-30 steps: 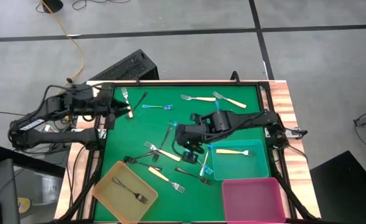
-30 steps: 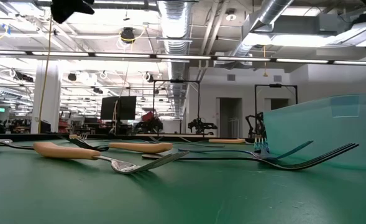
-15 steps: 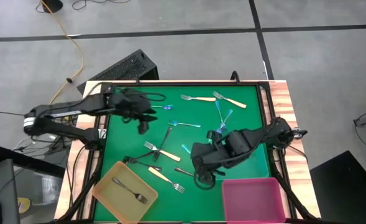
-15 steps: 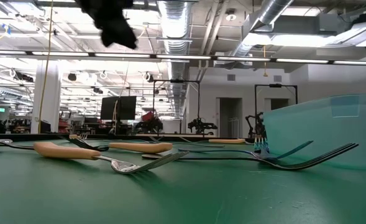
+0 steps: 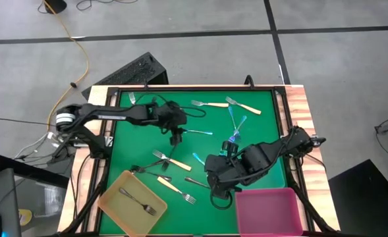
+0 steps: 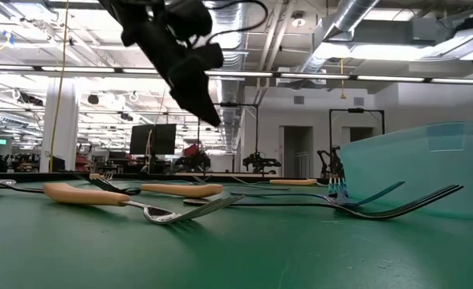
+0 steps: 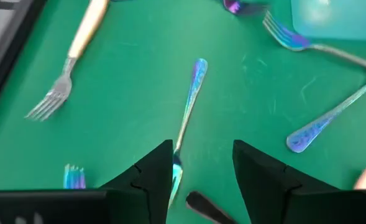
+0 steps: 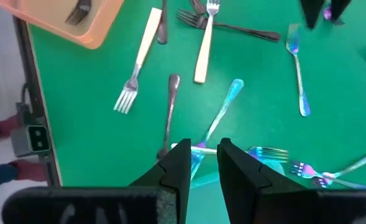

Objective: Sort silverware by color (type)
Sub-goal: Put the purple fork into the pink bin

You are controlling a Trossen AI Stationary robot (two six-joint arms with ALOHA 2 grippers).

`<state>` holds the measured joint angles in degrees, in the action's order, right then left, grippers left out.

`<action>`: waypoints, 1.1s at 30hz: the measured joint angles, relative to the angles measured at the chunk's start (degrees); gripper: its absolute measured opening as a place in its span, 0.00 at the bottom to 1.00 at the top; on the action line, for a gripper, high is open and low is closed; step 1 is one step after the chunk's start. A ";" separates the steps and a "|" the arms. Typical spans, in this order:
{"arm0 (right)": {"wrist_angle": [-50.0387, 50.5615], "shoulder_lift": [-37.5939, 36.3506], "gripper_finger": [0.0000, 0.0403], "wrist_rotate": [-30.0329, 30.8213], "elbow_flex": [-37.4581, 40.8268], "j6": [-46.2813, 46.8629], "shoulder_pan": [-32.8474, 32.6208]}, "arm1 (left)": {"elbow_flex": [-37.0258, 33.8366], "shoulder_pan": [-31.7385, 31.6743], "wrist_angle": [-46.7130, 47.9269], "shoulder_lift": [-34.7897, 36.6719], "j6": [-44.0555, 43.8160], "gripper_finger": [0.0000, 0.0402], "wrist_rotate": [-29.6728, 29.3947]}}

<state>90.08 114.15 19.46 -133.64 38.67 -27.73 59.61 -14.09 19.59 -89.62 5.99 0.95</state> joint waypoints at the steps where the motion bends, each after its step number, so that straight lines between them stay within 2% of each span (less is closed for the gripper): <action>1: 0.05 0.00 0.25 -0.04 0.00 0.10 -0.04 | 0.00 0.00 -0.75 -1.01 0.91 0.40 0.41; 8: -0.05 0.00 0.25 -0.39 0.00 0.42 -0.08 | 0.00 -0.54 -5.43 -6.23 5.58 0.46 0.32; 18: -0.07 0.00 0.25 -1.52 0.00 2.04 -0.15 | 0.00 -3.53 -10.63 -13.71 8.05 0.47 1.29; 28: -0.08 0.02 0.25 -1.52 0.00 2.01 -0.32 | 0.19 -4.19 -10.90 -19.37 10.41 0.47 2.16; 33: -0.07 0.02 0.25 -1.52 0.00 2.07 -0.32 | 0.28 -3.47 -10.53 -19.94 11.80 0.39 0.41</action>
<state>90.01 114.17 17.93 -133.64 40.74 -28.05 59.90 -17.56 9.06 -109.56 17.79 1.36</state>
